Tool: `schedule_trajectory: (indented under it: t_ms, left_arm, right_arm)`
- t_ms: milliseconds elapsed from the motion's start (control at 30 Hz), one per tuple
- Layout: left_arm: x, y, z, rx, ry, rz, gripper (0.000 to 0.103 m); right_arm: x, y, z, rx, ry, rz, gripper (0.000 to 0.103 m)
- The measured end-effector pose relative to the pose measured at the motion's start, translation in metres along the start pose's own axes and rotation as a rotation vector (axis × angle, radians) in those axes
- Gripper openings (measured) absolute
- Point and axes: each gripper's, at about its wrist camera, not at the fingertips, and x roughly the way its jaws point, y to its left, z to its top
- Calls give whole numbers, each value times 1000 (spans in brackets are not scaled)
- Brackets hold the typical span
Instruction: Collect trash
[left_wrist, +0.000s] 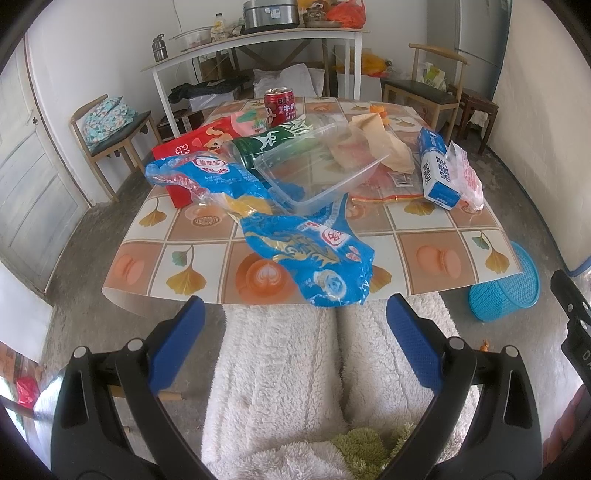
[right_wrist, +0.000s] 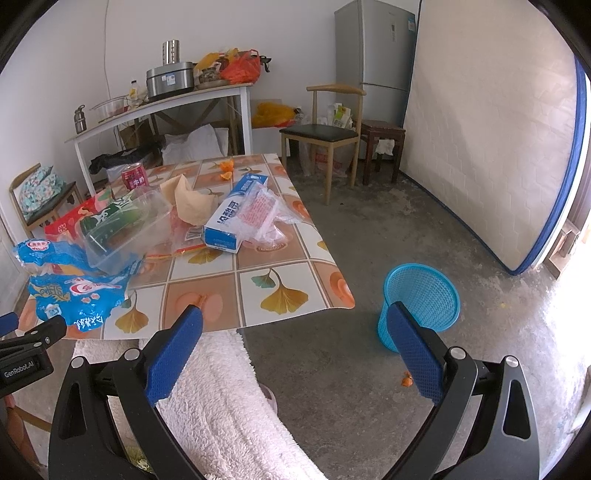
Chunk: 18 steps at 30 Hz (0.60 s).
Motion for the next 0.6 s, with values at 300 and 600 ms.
schedule_trajectory:
  t_ms: [300,600]
  left_arm:
    - [0,0,0,-1,1,0,95]
    - [0,0,0,-1,2,0,95]
  right_arm:
    - [0,0,0,1,0,1,97]
    - [0,-1,0,2,1,3,97]
